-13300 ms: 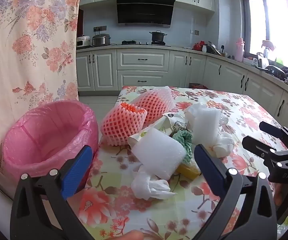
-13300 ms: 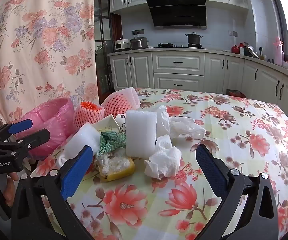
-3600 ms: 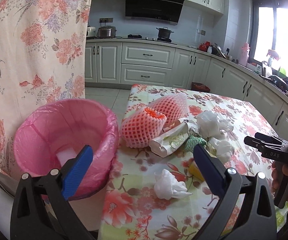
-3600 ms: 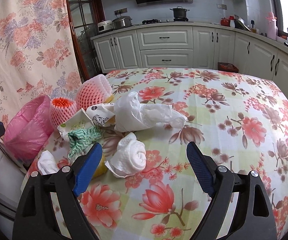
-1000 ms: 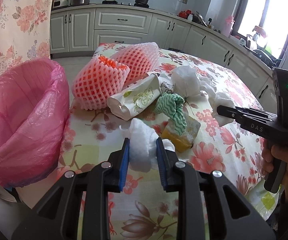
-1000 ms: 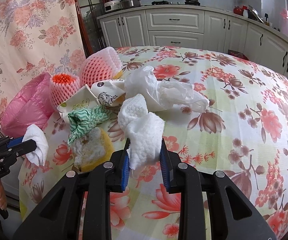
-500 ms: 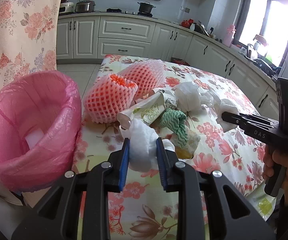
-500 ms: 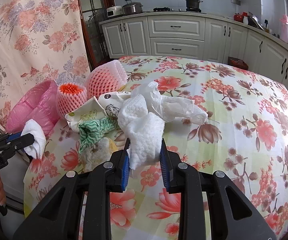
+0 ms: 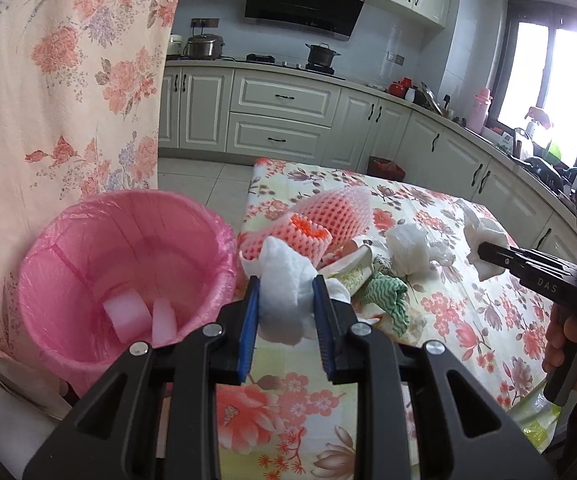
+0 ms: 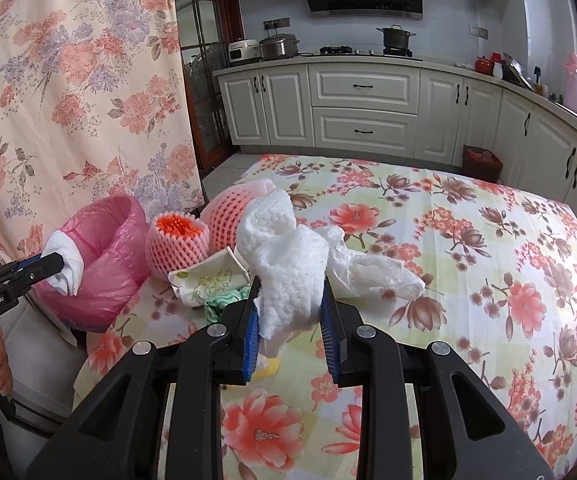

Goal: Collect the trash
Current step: 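Carry the tissue with the right gripper over the pink wastebasket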

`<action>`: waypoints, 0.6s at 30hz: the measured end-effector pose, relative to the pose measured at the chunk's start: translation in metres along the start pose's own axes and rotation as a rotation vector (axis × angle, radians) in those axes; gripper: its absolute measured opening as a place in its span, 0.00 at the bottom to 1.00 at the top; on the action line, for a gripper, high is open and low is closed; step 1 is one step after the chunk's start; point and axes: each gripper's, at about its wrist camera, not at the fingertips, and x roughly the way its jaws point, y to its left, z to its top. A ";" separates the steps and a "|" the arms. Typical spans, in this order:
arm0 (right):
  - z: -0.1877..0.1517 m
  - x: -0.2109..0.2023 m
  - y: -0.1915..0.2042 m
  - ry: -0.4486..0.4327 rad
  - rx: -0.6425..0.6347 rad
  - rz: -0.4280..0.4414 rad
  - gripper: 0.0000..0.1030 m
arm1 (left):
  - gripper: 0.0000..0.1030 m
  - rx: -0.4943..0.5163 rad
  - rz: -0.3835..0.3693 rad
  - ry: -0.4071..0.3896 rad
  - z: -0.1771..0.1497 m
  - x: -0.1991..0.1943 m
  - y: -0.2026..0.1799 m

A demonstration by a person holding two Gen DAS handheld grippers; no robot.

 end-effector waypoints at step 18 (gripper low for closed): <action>0.037 0.014 0.080 -0.034 -0.111 0.099 0.26 | 0.25 -0.054 0.119 -0.110 0.022 -0.039 0.067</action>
